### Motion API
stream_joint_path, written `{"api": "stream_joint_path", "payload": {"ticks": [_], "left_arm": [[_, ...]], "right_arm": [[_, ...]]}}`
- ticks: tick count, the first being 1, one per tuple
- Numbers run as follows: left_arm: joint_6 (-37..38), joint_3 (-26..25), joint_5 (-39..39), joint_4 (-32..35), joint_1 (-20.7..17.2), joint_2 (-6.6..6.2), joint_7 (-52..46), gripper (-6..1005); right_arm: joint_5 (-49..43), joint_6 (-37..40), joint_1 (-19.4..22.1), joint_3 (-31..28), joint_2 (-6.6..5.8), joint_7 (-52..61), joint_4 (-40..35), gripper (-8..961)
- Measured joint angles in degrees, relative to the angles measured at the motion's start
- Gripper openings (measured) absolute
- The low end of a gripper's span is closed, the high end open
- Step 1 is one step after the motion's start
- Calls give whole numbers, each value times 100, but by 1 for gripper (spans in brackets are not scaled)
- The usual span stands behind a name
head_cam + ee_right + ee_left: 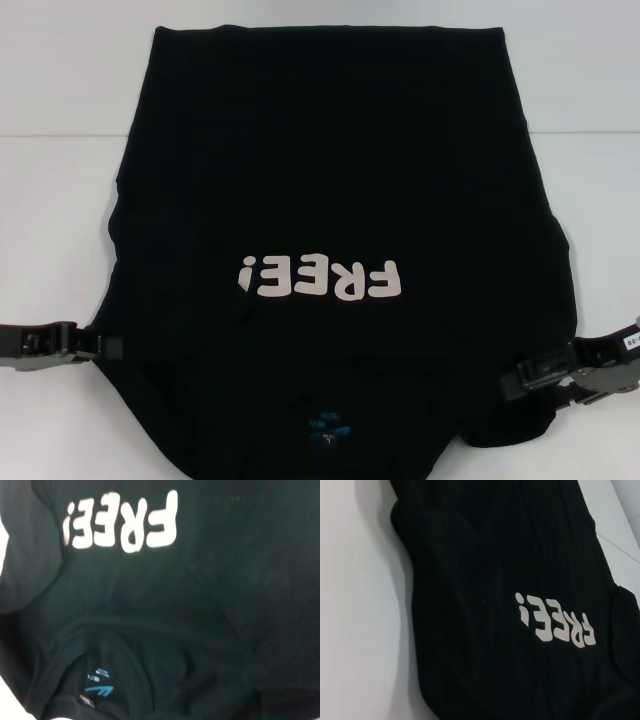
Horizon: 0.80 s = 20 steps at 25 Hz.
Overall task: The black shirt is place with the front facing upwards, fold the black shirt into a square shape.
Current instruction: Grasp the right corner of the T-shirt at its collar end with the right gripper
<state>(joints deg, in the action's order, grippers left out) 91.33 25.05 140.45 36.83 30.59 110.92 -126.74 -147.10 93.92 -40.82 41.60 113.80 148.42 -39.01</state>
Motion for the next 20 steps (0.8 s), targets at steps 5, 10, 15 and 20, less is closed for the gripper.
{"api": "stream_joint_path", "payload": {"ticks": [5, 10, 15, 20], "left_arm": [[-7, 0, 0, 0, 0, 0, 0, 34], [-18, 0, 0, 0, 0, -2, 3, 33], [-20, 0, 0, 0, 12, -10, 6, 34], [-20, 0, 0, 0, 23, -7, 8, 34]], "right_arm": [[-75, -82, 3, 45, -28, 5, 141, 853], [-278, -121, -28, 57, -32, 22, 184, 852], [-292, -191, -42, 20, -33, 26, 189, 854], [-276, -194, -65, 9, -21, 26, 193, 852]]}}
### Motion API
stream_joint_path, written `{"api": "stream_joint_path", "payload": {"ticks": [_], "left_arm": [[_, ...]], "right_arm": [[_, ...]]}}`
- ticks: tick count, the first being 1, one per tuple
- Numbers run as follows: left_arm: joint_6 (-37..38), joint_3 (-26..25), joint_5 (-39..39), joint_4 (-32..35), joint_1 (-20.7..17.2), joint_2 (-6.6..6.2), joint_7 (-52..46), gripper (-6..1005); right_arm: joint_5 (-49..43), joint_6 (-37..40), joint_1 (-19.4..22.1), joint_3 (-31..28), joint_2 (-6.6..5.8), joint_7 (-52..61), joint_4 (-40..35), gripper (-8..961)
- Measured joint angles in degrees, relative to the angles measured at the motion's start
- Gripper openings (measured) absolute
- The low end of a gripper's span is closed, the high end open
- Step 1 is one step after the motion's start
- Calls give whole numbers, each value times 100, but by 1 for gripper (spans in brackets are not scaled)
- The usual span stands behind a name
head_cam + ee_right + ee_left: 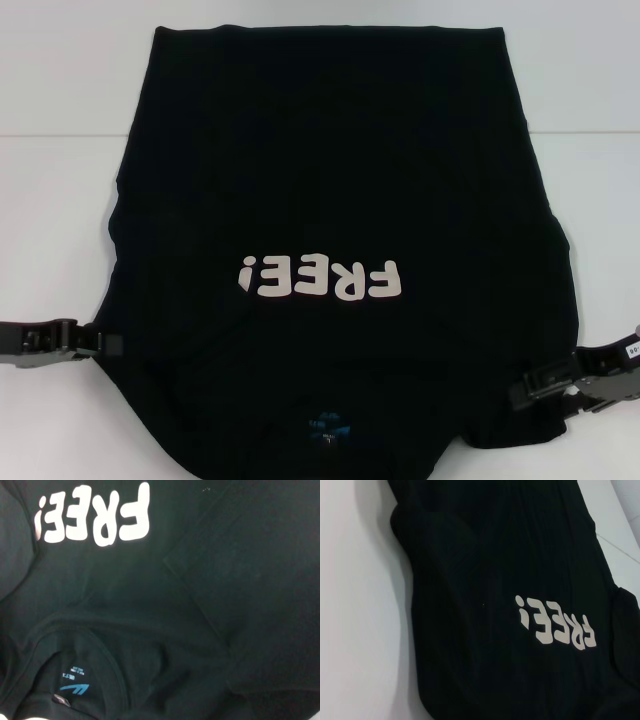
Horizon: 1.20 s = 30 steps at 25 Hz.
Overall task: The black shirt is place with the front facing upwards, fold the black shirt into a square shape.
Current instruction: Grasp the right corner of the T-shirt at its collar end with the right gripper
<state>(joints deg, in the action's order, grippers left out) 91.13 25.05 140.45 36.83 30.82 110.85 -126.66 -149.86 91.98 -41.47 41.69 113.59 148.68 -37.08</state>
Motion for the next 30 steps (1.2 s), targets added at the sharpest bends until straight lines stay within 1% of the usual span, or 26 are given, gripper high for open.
{"api": "stream_joint_path", "payload": {"ticks": [3, 8, 27, 30], "left_arm": [[-6, 0, 0, 0, 2, 2, 1, 33], [-11, 0, 0, 0, 10, 5, 1, 33], [-67, -9, 0, -10, 50, 1, 1, 33], [-70, -9, 0, -20, 50, -5, 0, 33]], "right_arm": [[3, -20, -9, -1, 2, 1, 1, 851], [31, -104, -14, -4, 5, 3, 67, 661], [41, -147, -109, 38, -2, -25, 193, 500], [40, -145, -126, 188, 15, -69, 151, 472]]}}
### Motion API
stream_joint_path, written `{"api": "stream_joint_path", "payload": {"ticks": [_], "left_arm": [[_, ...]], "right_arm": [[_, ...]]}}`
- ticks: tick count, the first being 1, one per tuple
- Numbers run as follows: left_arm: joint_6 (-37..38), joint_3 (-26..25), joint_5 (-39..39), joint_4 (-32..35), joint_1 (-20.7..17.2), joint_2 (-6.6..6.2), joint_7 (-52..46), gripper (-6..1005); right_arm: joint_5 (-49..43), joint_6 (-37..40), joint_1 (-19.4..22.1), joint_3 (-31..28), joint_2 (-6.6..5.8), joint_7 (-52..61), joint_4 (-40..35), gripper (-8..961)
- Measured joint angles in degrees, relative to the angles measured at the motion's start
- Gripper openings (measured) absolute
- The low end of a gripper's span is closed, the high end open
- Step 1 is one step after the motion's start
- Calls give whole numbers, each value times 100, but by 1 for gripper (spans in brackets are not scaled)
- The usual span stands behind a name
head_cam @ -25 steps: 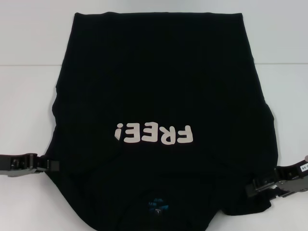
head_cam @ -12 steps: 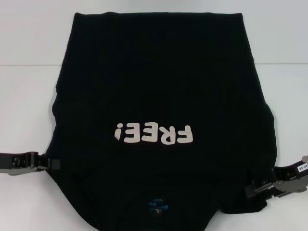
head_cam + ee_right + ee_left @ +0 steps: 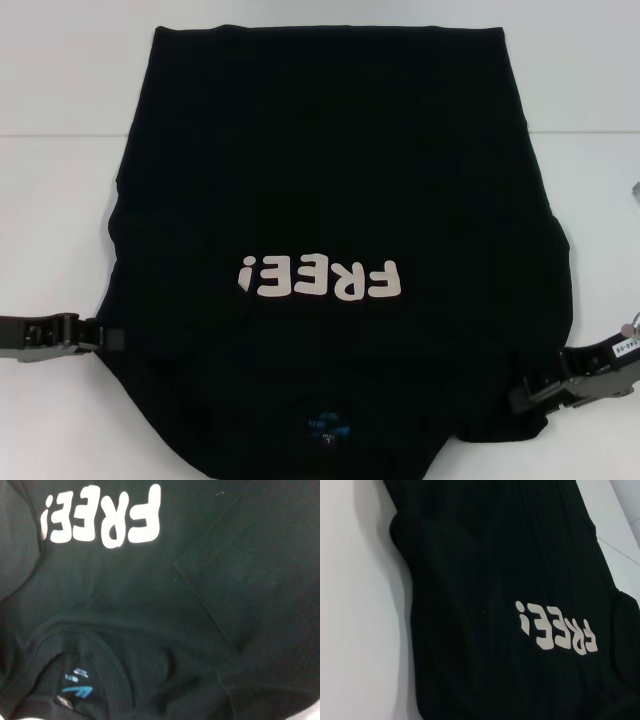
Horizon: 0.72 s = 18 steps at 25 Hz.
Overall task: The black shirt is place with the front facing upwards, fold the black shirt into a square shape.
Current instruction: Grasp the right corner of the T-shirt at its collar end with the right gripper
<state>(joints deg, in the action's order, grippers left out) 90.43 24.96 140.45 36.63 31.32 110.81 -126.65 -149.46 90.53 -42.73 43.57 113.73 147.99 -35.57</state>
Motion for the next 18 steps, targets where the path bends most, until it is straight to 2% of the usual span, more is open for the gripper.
{"api": "stream_joint_path", "payload": {"ticks": [3, 6, 13, 18], "left_arm": [[1, 1, 0, -50, 9, -6, 0, 33], [3, 0, 0, -90, 17, -15, 1, 34], [-7, 0, 0, -110, 24, -23, 1, 34], [-9, 1, -1, -112, 23, -24, 1, 34]], "right_arm": [[-3, -32, -18, 309, 21, -7, -7, 444], [4, -42, -55, 368, 37, -6, -6, 416], [22, -14, -84, 362, 42, -11, 3, 191], [22, -25, -87, 343, 26, -27, 35, 79]]}}
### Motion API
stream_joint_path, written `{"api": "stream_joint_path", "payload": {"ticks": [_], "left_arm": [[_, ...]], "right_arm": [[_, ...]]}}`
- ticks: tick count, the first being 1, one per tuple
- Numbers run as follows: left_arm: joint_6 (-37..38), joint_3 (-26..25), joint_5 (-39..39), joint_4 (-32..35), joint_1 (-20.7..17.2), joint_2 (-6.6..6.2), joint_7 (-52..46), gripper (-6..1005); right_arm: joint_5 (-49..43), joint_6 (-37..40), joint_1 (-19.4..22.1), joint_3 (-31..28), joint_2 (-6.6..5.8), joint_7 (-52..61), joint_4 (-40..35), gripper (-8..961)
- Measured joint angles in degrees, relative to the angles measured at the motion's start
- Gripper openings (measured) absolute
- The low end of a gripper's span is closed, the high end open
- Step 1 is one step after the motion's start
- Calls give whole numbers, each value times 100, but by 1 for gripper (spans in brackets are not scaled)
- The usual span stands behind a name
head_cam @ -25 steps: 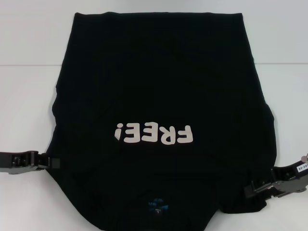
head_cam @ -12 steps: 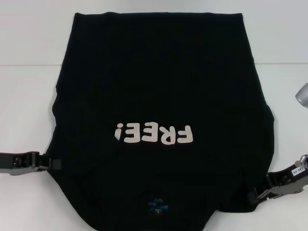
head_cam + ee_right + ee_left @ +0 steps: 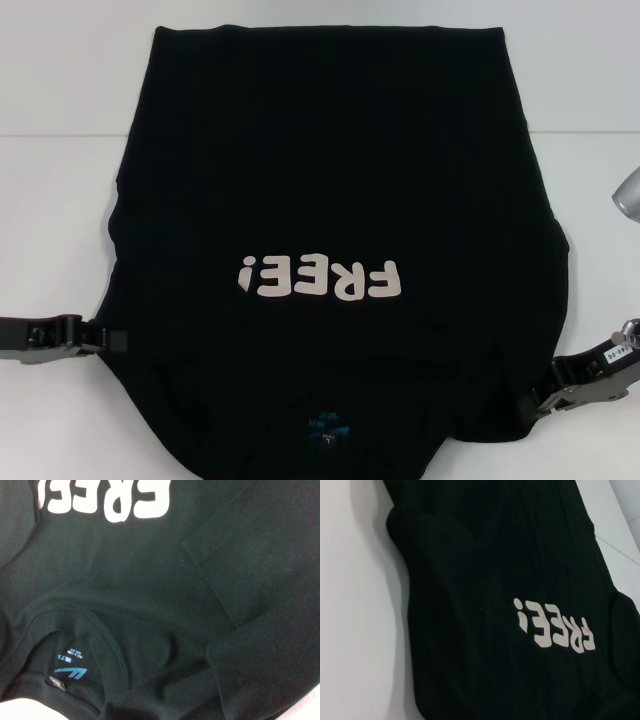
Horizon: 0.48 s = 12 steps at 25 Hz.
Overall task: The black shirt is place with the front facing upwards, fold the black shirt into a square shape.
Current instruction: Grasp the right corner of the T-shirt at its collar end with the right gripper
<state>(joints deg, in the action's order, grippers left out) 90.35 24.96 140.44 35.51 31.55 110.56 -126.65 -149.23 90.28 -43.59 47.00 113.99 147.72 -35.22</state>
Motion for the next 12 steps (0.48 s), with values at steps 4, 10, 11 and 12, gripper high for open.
{"api": "stream_joint_path", "payload": {"ticks": [4, 10, 11, 12], "left_arm": [[1, 0, -12, 0, 0, 0, 1, 34], [167, 0, -80, -4, -10, 3, -106, 34], [197, 0, -105, -6, -21, 1, -151, 34], [227, 0, -124, -8, -30, 0, -199, 33]], "right_arm": [[8, 15, 0, -23, -17, -56, 17, 59], [35, 334, 19, -285, -161, -339, -34, 63], [34, 387, 46, -379, -224, -390, -37, 63], [37, 411, 72, -447, -269, -428, -37, 62]]}}
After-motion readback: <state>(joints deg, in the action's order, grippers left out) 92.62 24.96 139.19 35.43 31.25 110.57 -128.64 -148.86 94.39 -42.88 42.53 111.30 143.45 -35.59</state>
